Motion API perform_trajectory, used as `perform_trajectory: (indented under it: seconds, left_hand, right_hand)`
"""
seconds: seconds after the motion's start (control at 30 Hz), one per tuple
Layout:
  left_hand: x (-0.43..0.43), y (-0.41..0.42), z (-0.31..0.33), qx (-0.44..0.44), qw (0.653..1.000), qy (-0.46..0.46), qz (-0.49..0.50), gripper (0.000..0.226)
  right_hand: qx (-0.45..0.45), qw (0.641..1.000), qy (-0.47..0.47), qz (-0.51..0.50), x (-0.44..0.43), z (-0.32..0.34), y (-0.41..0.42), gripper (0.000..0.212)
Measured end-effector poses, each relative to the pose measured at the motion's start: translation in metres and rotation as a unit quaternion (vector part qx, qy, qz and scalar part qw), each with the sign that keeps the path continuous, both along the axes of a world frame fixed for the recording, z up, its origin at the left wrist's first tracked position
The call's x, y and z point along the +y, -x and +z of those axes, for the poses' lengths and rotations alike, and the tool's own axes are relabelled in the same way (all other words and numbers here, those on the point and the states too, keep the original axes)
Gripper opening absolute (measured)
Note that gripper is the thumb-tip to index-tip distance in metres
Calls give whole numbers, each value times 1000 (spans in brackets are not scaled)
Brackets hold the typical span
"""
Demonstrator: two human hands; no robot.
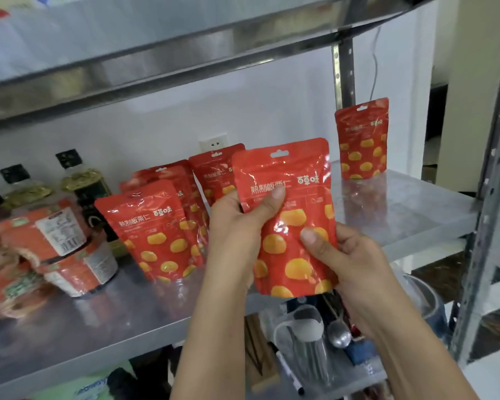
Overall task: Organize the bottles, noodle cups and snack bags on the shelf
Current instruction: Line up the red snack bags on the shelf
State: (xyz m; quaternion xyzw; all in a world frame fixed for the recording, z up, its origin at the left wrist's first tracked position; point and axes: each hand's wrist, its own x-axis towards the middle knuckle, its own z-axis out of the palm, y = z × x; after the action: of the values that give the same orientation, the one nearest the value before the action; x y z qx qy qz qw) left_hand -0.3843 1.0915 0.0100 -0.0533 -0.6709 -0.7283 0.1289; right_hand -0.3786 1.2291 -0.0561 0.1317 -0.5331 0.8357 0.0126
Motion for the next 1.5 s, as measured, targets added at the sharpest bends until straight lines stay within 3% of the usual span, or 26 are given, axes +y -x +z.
perform_trajectory:
  seconds: [0.2, 0.63, 0.7, 0.8, 0.83, 0.97, 1.17, 1.33, 1.43, 1.5]
  left_hand:
    - [11, -2, -14, 5, 999, -28, 39, 11]
    - [21, -8, -17, 18, 997, -54, 55, 14]
    - [19, -7, -17, 9, 994, -83, 66, 16]
    - [12, -2, -15, -16, 986, -145, 84, 19]
    - [11, 0, -15, -17, 985, -145, 91, 20]
    - [10, 2, -14, -4, 988, -119, 102, 23]
    - [11, 0, -9, -22, 991, -105, 82, 27]
    - [14, -6, -17, -9, 994, -27, 105, 41]
    - [19, -17, -25, 61, 981, 53, 179, 59]
    - [23, -22, -26, 63, 982, 93, 153, 64]
  right_hand:
    - [10, 999, 15, -33, 0, -2, -8, 22]
    - [-6, 998, 24, -59, 2, -2, -13, 20]
    - [-16, 1000, 23, -8, 4, -4, -12, 26]
    - [-29, 995, -17, 96, 7, -9, -11, 64]
    - [-30, 993, -23, 112, 6, -11, -11, 66]
    - [-34, 994, -10, 99, 1, -13, -13, 36]
    - [-26, 998, 14, 49, 1, -10, -12, 37]
    - [-23, 999, 4, 25, -1, -10, -11, 26]
    - [23, 995, -74, -62, -1, -11, -7, 7]
    - [74, 960, -208, -172, -1, -16, -5, 11]
